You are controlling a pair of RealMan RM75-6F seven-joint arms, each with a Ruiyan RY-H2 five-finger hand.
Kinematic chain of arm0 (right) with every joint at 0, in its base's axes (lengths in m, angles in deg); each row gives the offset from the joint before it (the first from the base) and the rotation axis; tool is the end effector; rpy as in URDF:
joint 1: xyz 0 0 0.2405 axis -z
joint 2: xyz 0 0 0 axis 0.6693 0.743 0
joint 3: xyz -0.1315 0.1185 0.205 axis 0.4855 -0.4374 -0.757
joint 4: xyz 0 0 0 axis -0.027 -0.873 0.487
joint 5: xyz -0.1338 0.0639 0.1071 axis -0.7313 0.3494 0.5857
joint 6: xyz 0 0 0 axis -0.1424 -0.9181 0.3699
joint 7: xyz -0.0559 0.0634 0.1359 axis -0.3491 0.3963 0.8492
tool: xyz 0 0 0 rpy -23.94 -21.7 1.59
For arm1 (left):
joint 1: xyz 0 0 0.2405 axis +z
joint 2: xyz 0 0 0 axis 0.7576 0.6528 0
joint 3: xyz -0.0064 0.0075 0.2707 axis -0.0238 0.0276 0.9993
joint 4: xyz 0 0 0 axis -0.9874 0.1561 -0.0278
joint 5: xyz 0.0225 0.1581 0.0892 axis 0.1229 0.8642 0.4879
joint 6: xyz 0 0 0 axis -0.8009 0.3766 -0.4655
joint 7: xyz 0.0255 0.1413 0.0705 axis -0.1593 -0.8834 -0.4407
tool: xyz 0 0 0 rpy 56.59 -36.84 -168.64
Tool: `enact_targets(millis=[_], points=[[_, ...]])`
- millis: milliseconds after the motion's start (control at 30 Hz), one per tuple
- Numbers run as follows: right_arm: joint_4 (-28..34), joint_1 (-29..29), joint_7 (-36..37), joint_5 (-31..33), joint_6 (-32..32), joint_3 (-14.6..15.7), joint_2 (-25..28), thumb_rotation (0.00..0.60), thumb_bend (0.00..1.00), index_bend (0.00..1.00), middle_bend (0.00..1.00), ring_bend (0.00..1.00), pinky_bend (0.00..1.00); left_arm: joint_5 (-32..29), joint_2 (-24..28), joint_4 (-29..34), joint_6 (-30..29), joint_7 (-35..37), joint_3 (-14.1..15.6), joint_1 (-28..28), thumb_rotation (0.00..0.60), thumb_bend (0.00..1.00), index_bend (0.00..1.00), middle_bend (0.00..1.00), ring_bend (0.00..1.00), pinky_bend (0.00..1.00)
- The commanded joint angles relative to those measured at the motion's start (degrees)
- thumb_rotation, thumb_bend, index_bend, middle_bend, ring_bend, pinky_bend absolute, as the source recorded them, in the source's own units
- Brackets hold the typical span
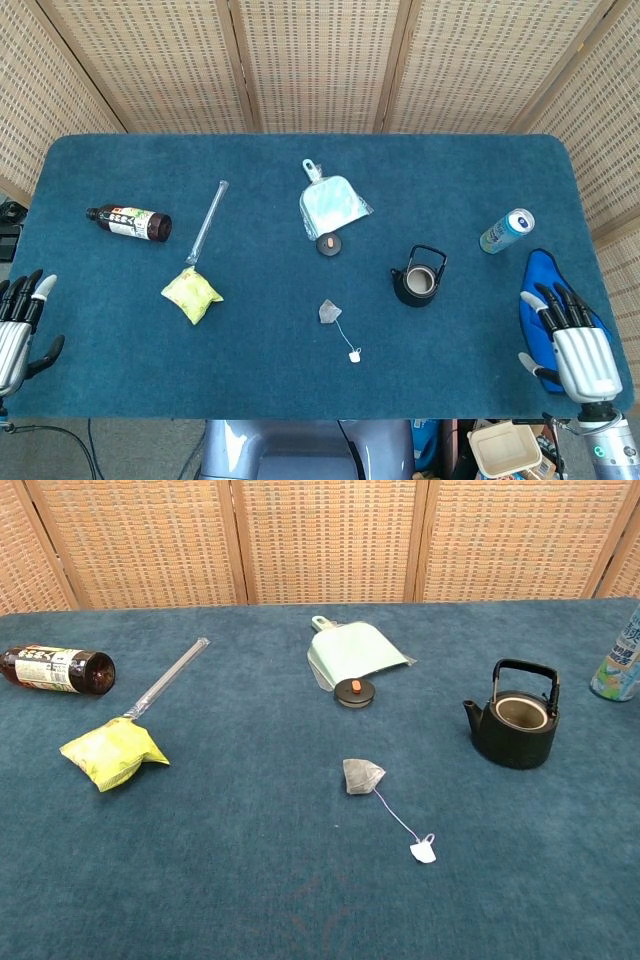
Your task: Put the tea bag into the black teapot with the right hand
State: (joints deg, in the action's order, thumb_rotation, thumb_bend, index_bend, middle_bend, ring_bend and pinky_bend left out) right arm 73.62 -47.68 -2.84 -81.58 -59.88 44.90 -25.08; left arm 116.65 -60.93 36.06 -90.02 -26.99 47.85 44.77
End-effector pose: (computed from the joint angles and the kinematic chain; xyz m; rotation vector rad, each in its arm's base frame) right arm -0.2949 -0.2005 0.1812 1.4544 -0.8159 0.9814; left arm -0.3053 0.1901 0.1925 -1.4289 -0.7919 -0.8020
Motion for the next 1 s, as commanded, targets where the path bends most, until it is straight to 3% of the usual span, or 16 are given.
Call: enact_targets(millis=[33,167,367,533,1000], points=[[0.6,-0.6,1.5,-1.0,0.2,0.0,0.4,0.600,0.15,0.19,0.21,0.06,0.17,0.1,0.1,0.1,-0.1,-0.1,-0.1,0.0,0.600,0.38,0.00,0.00,0.00,0.00],[1.8,-2.0,3.8,-2.7,1.2,0.0,1.3,0.600,0.16,0.19,0.23,0.08,0.18,0.5,0.4,0.5,-0.4,-0.2,-0.1,0.0,0.600,0.38,0.00,0.00,0.00,0.00],[4.3,-7.0,8.5,-7.7,4.8,-0.3,2.9,0.600,0.17,0.20,0.32,0.16,0.27,0.8,1.0,1.1,-0.3,-0.5,-0.4,-0.4,0.600,0.38,0.00,0.00,0.00,0.00],[5.1,-11.6,10.7,-9.9,9.2,-1.0,3.3,0.600,0.18,0.23,0.42,0.33,0.49,1.2,1.6,1.7,-0.6,-1.0,-0.4,-0.4,0.600,0.38,0.00,0.00,0.00,0.00],[9.2,-25.2,14.3,-13.7,25.3,-1.1,2.3,0.600,0.19,0.28,0.67,0.69,0.76,0.8,3.1,2.4,-0.6,-1.7,-1.5,-1.1,0.600,0.38,0.00,0.00,0.00,0.00]])
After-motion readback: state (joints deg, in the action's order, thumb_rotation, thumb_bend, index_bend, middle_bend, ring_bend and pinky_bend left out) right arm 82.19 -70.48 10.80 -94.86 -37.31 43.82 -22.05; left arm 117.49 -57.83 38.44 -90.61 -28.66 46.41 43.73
